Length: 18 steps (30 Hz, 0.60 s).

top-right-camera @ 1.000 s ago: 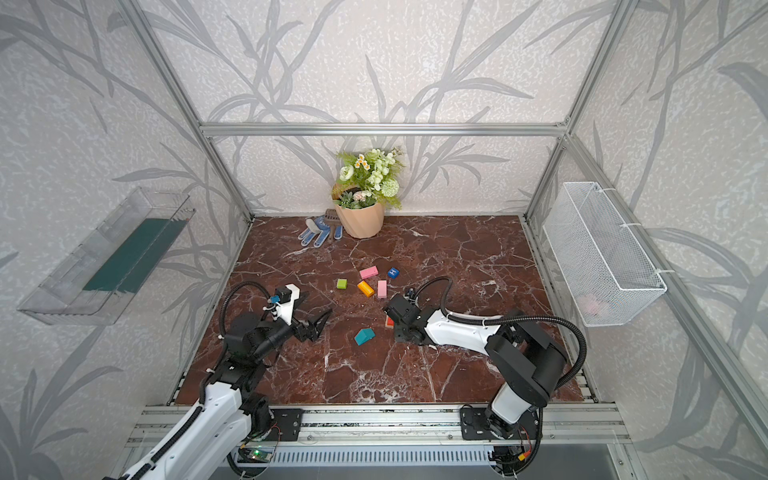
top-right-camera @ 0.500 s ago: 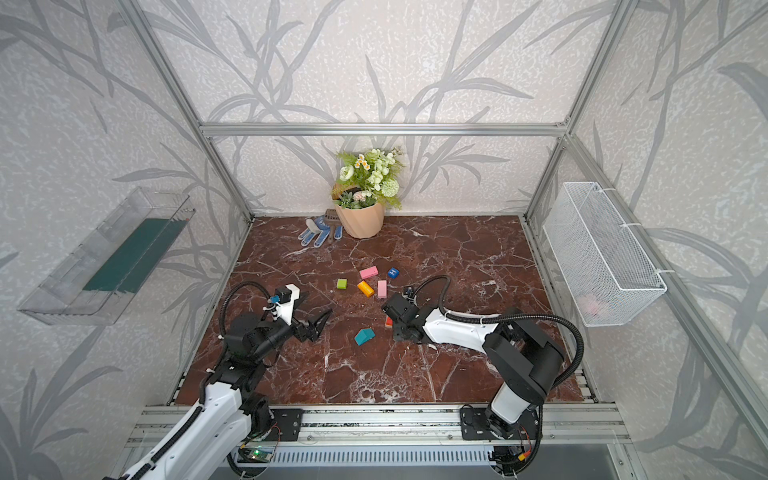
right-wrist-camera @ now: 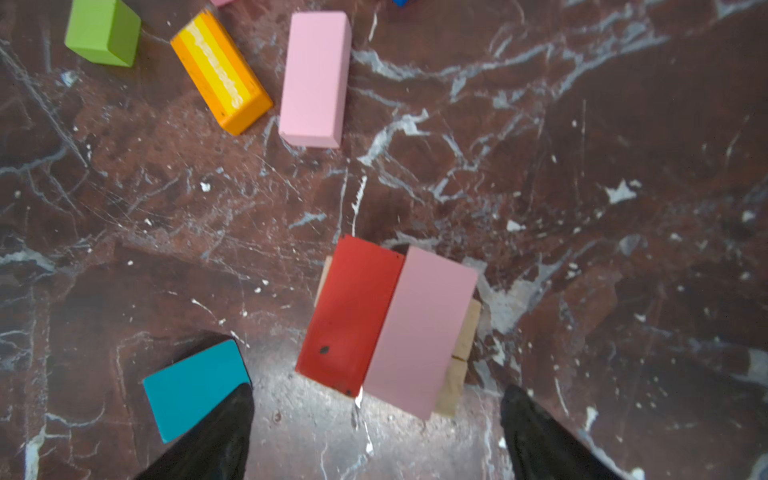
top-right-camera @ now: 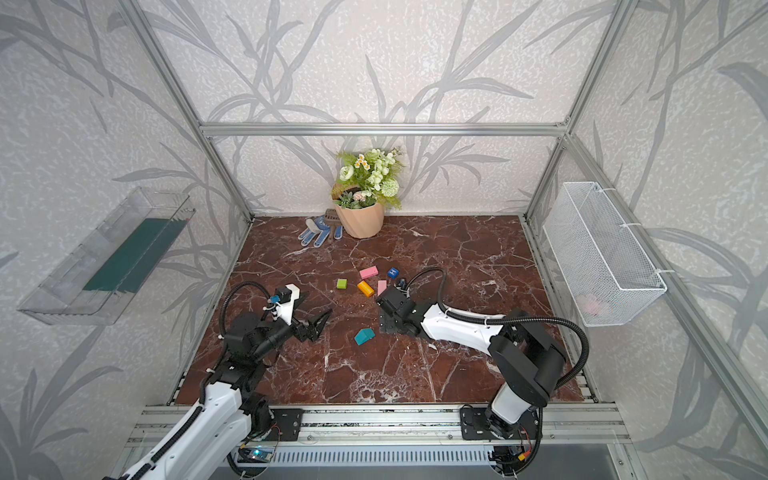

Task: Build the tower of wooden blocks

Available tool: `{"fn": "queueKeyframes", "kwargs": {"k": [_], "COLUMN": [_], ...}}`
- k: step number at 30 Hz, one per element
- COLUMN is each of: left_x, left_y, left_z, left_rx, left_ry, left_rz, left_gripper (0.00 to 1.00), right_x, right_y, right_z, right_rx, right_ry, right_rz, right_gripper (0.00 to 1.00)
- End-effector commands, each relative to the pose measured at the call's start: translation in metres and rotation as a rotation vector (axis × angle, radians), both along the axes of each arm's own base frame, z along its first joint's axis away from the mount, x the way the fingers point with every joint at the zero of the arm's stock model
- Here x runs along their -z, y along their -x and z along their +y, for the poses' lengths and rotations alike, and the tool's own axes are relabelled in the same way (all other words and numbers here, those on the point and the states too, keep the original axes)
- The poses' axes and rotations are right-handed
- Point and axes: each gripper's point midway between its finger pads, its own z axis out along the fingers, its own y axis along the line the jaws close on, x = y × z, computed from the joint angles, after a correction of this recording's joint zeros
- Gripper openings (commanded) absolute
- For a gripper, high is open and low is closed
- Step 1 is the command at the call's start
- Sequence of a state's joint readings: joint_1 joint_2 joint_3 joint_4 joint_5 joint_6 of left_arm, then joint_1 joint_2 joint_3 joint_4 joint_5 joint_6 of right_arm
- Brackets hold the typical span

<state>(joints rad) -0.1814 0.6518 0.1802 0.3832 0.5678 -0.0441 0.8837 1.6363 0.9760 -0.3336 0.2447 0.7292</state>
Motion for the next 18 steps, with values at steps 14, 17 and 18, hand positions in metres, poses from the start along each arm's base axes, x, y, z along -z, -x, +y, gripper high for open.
{"fn": "queueKeyframes", "kwargs": {"k": [14, 17, 18], "left_x": [-0.009, -0.009, -0.009], "left_y": [0.0, 0.0, 0.0], "left_z": [-0.002, -0.002, -0.002], "left_rx": [0.014, 0.015, 0.013], "left_ry": [-0.003, -0.002, -0.002], "left_rz": [-0.042, -0.043, -0.044], "left_gripper": [0.99, 0.99, 0.99], "right_x": [0.024, 0.025, 0.026], "right_y": [-0.014, -0.015, -0.014], "right_z": [-0.003, -0.004, -0.005], "right_rx": [0.017, 0.023, 0.026], "right_ry": [0.129, 0.134, 0.136], "right_rz": [0.036, 0.037, 0.038], "right_gripper": [0.78, 0.75, 0.73]}}
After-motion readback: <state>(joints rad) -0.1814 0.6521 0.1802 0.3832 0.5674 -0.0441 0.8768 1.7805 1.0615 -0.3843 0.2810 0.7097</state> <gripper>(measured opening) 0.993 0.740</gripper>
